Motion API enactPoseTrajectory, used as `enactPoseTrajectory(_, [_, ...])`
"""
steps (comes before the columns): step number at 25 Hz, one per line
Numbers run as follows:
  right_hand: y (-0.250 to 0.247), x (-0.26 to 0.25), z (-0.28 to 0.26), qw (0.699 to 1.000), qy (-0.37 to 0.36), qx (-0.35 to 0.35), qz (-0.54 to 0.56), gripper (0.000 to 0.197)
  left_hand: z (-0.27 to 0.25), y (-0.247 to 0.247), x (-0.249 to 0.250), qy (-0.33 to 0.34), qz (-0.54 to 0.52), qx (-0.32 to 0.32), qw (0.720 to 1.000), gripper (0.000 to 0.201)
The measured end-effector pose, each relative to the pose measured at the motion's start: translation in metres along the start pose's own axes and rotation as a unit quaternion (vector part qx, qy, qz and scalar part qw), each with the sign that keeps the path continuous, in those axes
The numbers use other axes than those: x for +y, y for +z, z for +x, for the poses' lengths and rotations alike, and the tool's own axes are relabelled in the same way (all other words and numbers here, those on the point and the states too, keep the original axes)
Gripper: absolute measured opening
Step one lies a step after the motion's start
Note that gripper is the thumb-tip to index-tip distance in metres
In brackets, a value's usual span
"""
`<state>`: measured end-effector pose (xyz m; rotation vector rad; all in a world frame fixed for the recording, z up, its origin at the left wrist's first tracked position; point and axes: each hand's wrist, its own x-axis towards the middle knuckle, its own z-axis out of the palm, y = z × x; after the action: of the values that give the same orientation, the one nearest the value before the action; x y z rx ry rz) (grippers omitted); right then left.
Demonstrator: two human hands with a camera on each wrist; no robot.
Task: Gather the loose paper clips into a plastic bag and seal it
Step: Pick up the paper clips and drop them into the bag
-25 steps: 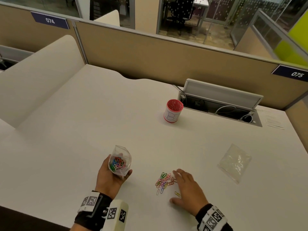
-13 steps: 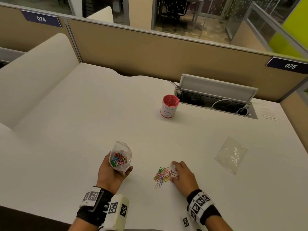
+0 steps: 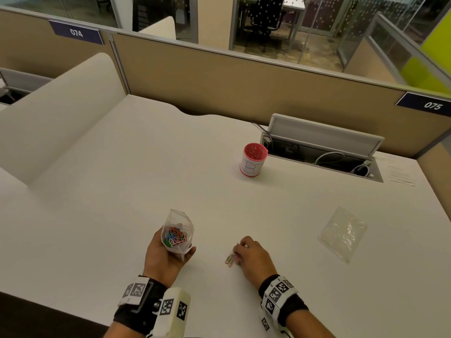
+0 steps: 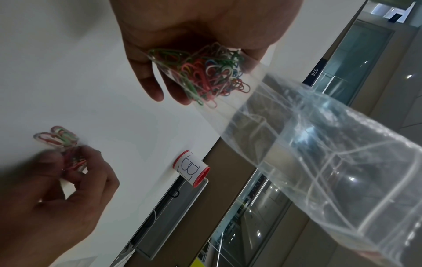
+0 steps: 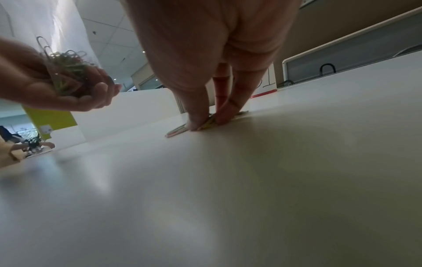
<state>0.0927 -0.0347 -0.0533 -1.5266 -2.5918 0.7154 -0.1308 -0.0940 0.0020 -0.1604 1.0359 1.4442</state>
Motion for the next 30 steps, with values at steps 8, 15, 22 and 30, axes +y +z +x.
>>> enactPoseTrajectory(8, [-0.028, 0.009, 0.026, 0.996, 0.033, -0.027, -0.083, 0.024, -0.005, 0.004, 0.002, 0.008, 0.004, 0.016, 1.000, 0.026])
enactPoseTrajectory(15, [-0.092, -0.020, 0.019, 0.976, 0.094, 0.055, 0.189, 0.008, 0.001, 0.003, -0.005, -0.018, 0.024, 0.031, 0.999, 0.028])
enactPoseTrajectory(22, [-0.153, -0.105, 0.009, 0.936, -0.040, 0.036, 0.348, 0.009, 0.006, 0.005, -0.018, -0.018, 0.061, 0.050, 0.997, 0.034])
enactPoseTrajectory(30, [-0.134, -0.137, 0.009, 0.962, -0.042, 0.047, 0.264, 0.008, 0.003, 0.007, -0.019, -0.017, 0.055, 0.050, 0.997, 0.039])
